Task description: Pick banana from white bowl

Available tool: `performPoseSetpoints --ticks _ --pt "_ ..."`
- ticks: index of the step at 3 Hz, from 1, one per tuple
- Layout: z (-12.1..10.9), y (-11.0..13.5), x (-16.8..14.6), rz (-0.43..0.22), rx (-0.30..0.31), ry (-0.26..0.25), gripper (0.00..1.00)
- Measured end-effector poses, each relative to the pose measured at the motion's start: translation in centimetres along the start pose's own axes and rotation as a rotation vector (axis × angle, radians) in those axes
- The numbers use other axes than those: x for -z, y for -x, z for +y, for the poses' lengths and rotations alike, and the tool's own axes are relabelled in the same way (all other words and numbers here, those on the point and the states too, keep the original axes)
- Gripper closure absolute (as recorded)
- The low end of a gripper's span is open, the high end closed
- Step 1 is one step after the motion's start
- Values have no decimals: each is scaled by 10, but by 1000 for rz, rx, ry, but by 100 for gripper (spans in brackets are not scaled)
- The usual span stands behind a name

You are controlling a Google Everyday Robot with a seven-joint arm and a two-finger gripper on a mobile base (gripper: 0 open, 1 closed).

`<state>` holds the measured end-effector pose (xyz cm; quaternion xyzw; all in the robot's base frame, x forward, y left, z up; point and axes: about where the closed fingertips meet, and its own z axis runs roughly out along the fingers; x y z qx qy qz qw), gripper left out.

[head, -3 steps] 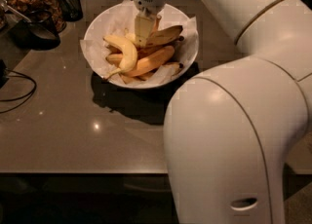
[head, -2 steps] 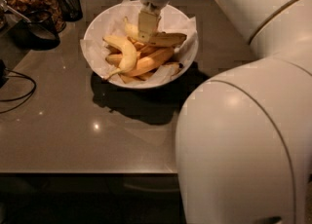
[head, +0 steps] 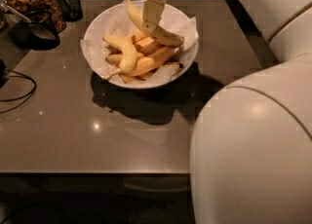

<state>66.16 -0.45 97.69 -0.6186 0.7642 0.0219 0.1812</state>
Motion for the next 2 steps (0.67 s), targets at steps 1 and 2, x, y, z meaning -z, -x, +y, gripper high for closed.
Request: performPoseSetpoints --ticks 1,2 --pt "-1 4 25 15 0 -24 100" --pt "22 20 78 -3 28 -62 100"
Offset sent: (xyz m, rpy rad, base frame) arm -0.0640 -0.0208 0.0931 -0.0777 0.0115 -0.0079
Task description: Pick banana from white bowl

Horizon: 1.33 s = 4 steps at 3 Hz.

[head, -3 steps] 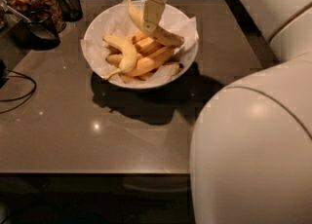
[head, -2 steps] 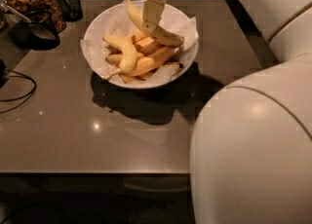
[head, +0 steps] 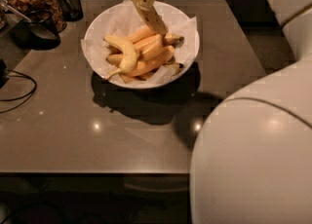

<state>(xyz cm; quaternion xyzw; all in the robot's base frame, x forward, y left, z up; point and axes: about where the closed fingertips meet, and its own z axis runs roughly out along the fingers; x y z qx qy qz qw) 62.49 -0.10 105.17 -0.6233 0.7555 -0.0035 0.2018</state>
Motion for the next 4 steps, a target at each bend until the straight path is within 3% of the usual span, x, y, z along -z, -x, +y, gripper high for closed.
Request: performPoseSetpoints --ticks 1,2,3,4 --pt "-7 7 -2 -26 1 -27 100" --pt "-1 5 6 -29 12 -27 100" --pt "12 -4 15 -20 15 -19 100" --pt "35 -31 25 -31 -41 -10 100"
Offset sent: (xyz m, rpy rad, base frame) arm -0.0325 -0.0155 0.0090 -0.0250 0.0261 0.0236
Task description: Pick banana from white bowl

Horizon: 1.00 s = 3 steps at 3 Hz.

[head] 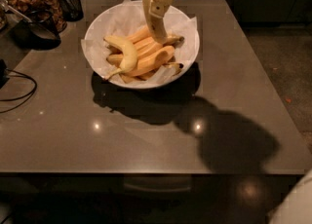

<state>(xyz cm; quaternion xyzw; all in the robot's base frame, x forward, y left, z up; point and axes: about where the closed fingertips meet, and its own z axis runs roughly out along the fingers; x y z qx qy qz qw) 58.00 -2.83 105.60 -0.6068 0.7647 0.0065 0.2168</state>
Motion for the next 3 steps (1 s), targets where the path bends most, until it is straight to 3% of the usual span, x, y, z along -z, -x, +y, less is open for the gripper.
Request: performPoseSetpoints --ticks 1,2,3 --pt "-3 3 0 -12 0 -12 100" --pt "13 -6 11 -17 -21 -17 100" --pt "50 -30 22 -25 -84 13 100"
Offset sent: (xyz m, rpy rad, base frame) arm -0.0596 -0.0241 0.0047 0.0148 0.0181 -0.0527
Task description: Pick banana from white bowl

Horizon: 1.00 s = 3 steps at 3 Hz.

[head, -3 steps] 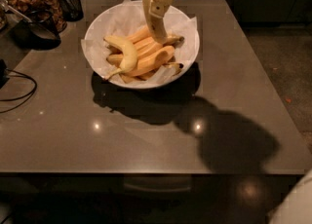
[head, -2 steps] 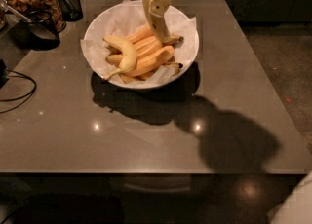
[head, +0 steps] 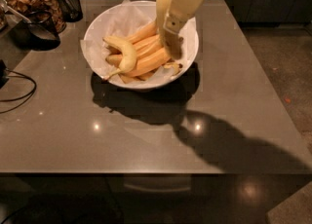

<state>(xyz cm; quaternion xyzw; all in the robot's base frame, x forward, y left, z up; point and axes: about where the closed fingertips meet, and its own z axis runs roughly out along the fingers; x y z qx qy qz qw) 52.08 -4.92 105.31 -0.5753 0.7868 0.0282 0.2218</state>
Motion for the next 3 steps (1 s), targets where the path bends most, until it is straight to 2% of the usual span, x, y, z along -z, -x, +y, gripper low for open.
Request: performPoseSetpoints --ticks 1,2,3 --pt "30 -26 12 12 -59 13 100" --pt "52 -40 26 19 -96 17 100" --pt "69 -43 37 28 -93 12 100"
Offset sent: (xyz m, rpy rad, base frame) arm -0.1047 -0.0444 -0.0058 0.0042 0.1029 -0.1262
